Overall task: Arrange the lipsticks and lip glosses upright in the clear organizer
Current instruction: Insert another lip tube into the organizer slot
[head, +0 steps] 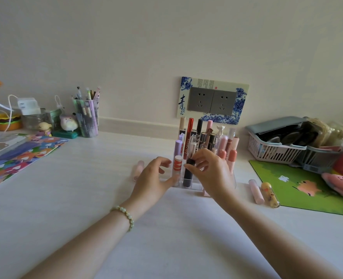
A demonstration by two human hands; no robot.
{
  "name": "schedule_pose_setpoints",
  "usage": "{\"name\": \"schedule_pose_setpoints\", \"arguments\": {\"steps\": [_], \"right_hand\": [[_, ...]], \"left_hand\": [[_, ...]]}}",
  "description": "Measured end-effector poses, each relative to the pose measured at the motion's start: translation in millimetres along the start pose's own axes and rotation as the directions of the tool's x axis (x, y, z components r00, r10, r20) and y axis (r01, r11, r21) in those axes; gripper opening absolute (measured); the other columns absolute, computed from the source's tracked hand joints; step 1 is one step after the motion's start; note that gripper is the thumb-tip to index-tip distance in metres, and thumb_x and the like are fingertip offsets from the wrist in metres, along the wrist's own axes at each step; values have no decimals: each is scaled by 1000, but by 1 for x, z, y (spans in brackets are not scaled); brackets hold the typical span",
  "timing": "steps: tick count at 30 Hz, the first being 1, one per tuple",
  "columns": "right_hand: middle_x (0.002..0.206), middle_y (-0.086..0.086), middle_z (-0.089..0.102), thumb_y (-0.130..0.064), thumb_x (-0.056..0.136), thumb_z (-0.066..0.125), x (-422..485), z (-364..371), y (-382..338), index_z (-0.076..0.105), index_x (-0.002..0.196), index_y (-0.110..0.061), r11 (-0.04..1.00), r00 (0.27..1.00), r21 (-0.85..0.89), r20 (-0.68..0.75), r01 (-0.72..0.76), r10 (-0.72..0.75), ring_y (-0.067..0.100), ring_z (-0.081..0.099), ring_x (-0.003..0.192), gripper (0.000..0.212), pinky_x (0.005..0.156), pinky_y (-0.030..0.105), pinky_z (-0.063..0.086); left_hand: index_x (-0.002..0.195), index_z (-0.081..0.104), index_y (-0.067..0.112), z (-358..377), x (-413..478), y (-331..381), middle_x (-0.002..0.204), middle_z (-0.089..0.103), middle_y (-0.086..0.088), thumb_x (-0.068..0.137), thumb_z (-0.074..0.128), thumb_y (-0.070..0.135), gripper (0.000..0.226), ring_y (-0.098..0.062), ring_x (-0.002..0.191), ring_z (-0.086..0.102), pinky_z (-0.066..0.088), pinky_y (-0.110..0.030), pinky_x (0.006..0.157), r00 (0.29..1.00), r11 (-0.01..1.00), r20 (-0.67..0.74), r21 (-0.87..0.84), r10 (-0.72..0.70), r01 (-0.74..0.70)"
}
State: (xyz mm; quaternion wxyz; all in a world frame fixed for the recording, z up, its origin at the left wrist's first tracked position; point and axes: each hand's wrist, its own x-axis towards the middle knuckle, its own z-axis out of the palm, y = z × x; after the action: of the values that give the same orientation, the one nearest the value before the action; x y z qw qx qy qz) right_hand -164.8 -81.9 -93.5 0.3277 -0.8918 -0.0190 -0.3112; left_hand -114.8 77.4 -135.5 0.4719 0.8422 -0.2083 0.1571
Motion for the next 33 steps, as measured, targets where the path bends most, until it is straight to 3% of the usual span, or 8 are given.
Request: {"name": "schedule_pose_setpoints", "arguments": {"steps": [9,14,17,22,26,28,30,33], "right_hand": [[83,-14,63,-33,76,71,-4,-8,8,56,96,-22,998,1000,-65,3,8,-8,2,63,71,28,68,24,56],[76,-19,62,-28,80,68,-15,-44,22,67,84,-25,983,989,-170,140,64,-40,-7,56,64,4,61,19,48],[81,-24,62,-39,81,66,-28,-60,34,67,83,-36,945,975,-315,223,83,-12,-3,54,72,4,66,30,51],[88,-27,47,-44,82,62,-37,-70,37,62,103,-39,882,926,-457,369,111,75,0,44,82,22,84,39,46],[98,-21,53,-47,78,66,-37,-75,35,60,109,-38,881,903,-456,422,130,85,4,47,96,32,79,34,46],[108,-18,54,-51,80,62,-38,-79,33,60,110,-35,841,888,-520,444,150,116,6,47,109,34,69,26,36],[100,-21,52,-53,83,58,-40,-80,30,61,108,-33,836,874,-526,468,155,132,6,48,106,32,71,26,33],[79,-29,48,-65,79,48,-41,-79,28,63,98,-36,883,867,-449,485,134,115,0,48,83,38,82,33,37]], "left_hand": [[92,50,33,-2,-5,8,80,55,18,69,72,51,36,2,80,51,45,-45,88,995,998,-72,5,63,-63],[85,58,22,-2,-13,22,77,58,12,76,77,32,23,0,75,52,32,-3,76,974,974,-16,-4,226,-226],[84,60,25,5,-17,28,80,60,13,79,73,30,14,-6,74,52,34,-8,64,955,963,129,-72,267,-259],[89,63,24,13,-23,32,83,59,18,79,70,35,16,-1,77,52,33,-5,64,925,953,230,-89,302,-289],[93,63,28,16,-23,29,86,59,18,71,59,63,41,-4,80,52,37,-11,66,919,955,260,-69,295,-287],[96,64,30,18,-23,28,89,60,17,72,61,61,40,-5,82,52,38,-13,67,916,958,282,-54,286,-283],[101,66,32,20,-24,29,94,61,19,75,63,59,38,-4,83,53,38,-13,69,905,956,316,-31,285,-290],[108,66,34,19,-24,31,100,60,24,78,66,51,34,-2,87,53,41,-15,76,876,952,394,6,279,-307]]}}
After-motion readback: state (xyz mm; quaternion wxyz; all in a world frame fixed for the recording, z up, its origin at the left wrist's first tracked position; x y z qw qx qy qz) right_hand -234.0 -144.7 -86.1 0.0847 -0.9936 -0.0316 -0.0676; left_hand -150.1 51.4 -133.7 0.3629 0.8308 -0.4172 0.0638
